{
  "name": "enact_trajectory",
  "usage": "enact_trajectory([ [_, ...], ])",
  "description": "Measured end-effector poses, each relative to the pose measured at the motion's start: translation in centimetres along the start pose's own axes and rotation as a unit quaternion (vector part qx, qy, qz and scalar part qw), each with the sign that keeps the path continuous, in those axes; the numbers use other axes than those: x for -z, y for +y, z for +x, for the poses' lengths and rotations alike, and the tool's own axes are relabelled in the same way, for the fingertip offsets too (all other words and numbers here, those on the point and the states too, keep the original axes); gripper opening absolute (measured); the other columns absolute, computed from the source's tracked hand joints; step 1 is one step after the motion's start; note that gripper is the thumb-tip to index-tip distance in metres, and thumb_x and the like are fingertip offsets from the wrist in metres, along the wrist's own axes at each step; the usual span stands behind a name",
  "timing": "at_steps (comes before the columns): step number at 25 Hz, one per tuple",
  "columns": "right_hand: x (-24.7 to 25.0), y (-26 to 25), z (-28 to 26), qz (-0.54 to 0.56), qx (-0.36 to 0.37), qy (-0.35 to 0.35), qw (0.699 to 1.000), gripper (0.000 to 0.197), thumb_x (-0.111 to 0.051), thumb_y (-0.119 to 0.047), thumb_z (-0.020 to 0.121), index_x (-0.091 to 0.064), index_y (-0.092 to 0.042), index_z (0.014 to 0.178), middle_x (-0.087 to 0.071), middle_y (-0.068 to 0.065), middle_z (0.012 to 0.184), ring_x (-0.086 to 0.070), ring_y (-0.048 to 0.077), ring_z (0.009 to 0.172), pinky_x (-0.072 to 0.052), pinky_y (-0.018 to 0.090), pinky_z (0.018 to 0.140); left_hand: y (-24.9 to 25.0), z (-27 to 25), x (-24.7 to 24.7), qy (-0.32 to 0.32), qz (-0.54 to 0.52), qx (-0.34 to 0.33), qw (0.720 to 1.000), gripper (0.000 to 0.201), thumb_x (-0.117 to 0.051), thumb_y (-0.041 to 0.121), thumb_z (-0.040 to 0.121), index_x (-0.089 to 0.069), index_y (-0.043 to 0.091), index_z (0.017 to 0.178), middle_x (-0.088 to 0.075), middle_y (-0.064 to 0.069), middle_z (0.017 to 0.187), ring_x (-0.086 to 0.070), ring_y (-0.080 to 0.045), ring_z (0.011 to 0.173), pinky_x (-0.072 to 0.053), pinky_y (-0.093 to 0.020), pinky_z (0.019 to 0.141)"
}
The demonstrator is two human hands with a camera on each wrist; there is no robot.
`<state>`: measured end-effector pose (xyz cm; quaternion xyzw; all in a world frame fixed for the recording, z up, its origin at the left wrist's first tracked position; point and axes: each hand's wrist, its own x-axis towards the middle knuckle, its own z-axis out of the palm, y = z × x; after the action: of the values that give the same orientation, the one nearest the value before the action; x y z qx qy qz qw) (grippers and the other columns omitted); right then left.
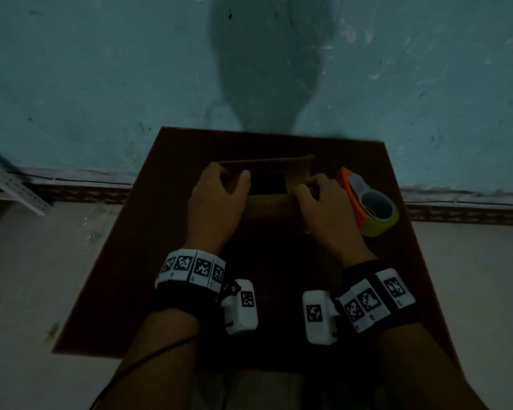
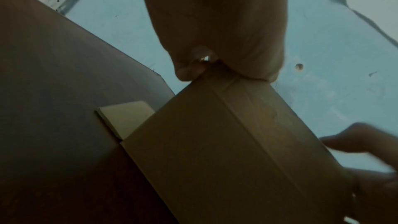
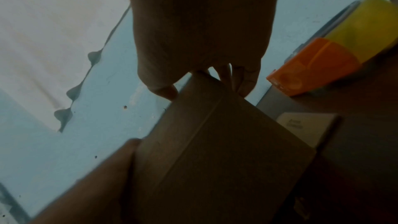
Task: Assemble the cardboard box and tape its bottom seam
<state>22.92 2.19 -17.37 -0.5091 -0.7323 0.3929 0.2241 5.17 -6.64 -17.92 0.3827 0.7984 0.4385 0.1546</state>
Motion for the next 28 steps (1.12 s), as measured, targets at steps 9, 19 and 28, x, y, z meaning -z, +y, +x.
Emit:
enact_trajectory([
  [9, 0.2, 0.7, 0.4, -0.03, 0.001, 0.007, 1.0, 0.06, -0.066, -0.044, 0.09, -0.044, -0.03, 0.144, -0.059, -0.001, 0.129, -0.065, 0.023, 0.112, -0.063, 0.047, 0.09, -1.0, 0.3, -1.2, 0.052, 0.036, -0.044, 0.997, 0.041, -0.059, 0.061, 0.098, -0.061, 0.023, 0.113, -0.058, 0.006, 0.116, -0.06, -0.012, 0.102, -0.049, -0.031, 0.083],
  [19, 1.4, 2.1, 0.9, 0.062, -0.023, -0.005, 0.998, 0.038, -0.061, -0.033, 0.104, -0.05, -0.025, 0.139, -0.058, -0.008, 0.119, -0.062, 0.007, 0.1, -0.052, 0.016, 0.069, -2.2, 0.9, -1.6, 0.024, -0.019, 0.055, 0.998, 0.029, -0.057, 0.049, 0.099, -0.061, 0.035, 0.124, -0.06, 0.0, 0.123, -0.056, -0.016, 0.109, -0.049, -0.037, 0.086],
  [28, 4.4, 8.8, 3.4, -0.273, -0.087, 0.159, 0.945, 0.059, -0.07, -0.048, 0.093, -0.06, 0.0, 0.125, -0.064, 0.027, 0.13, -0.057, 0.046, 0.124, -0.047, 0.054, 0.103, -1.6, 0.9, -1.2, -0.024, -0.031, 0.051, 0.998, 0.026, -0.047, 0.039, 0.11, -0.062, 0.029, 0.128, -0.06, 0.002, 0.124, -0.057, -0.014, 0.107, -0.038, -0.02, 0.068],
])
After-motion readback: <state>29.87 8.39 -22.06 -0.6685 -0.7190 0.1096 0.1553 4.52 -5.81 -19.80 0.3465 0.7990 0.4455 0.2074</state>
